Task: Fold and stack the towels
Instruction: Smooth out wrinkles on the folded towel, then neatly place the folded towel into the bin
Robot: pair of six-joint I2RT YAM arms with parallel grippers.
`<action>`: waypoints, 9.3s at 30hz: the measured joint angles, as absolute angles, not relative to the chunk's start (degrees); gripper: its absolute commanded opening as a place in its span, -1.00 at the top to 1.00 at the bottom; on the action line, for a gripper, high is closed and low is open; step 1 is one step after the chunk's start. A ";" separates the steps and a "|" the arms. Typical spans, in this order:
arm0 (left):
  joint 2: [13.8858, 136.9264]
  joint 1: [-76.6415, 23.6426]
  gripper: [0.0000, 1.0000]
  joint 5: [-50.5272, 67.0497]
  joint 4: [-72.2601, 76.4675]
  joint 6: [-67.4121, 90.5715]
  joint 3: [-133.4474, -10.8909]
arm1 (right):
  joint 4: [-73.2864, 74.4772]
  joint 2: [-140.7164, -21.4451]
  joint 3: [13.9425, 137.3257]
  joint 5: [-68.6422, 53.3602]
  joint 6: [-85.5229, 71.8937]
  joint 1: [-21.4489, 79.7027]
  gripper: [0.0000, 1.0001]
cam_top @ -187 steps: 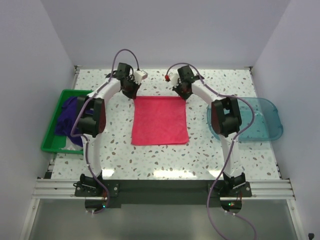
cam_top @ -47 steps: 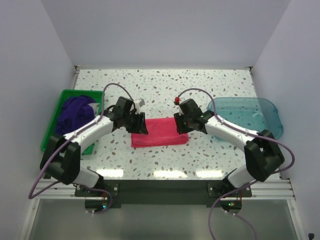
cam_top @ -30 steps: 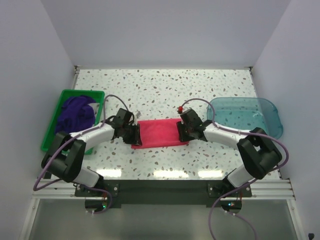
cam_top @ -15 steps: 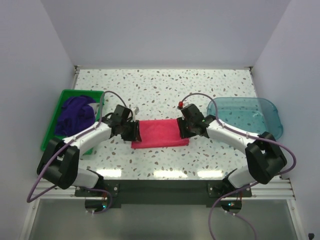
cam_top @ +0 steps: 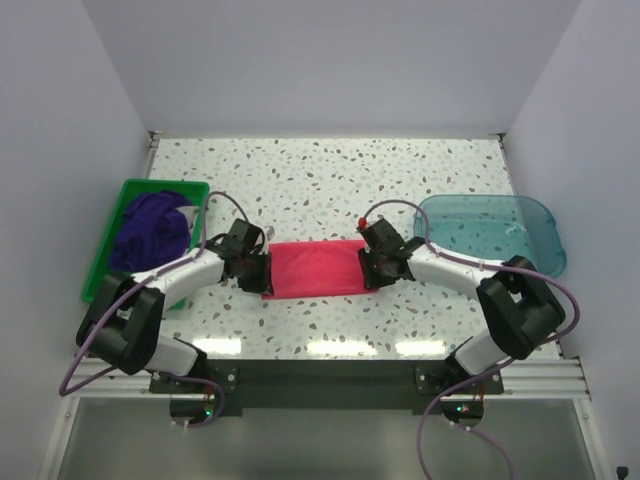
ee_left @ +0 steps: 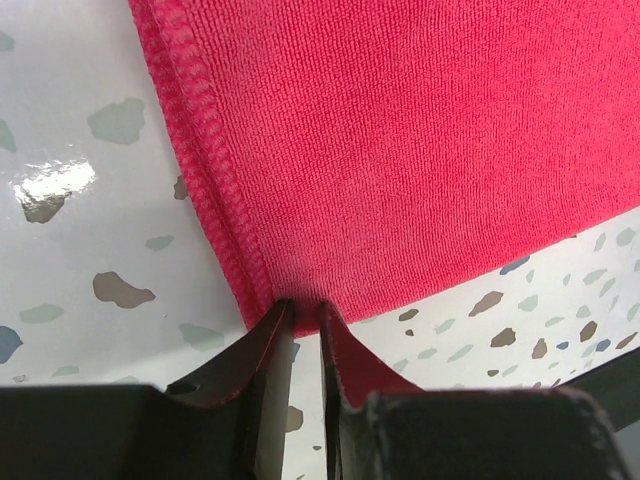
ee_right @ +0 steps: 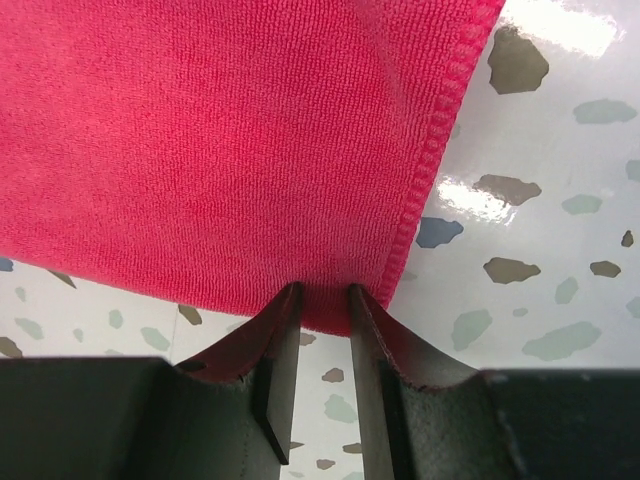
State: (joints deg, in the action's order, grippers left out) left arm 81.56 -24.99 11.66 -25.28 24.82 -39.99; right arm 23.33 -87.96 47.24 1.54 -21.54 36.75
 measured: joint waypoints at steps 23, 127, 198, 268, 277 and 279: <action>81.41 -24.10 0.57 11.53 -24.86 24.91 -39.64 | 21.56 -100.20 67.02 7.38 -18.00 33.74 0.49; 86.94 -30.28 0.67 -30.87 -38.65 36.42 -55.02 | 30.76 -72.12 50.17 -7.66 -20.08 27.33 -0.81; 80.88 -44.03 -0.80 -15.29 -27.42 20.80 -58.02 | 33.01 -66.54 50.11 0.19 -27.83 27.73 -0.97; 91.59 -55.13 1.00 -5.89 -20.25 23.94 -56.66 | -1.48 -88.64 38.81 -4.99 -76.82 37.74 -0.46; 92.01 -55.13 0.85 -5.52 -20.21 24.95 -56.73 | -2.79 -90.41 39.11 -4.86 -76.66 39.33 0.48; 92.31 -55.13 0.52 -5.21 -20.21 24.97 -56.84 | -2.48 -90.41 39.70 -4.47 -75.79 39.33 0.78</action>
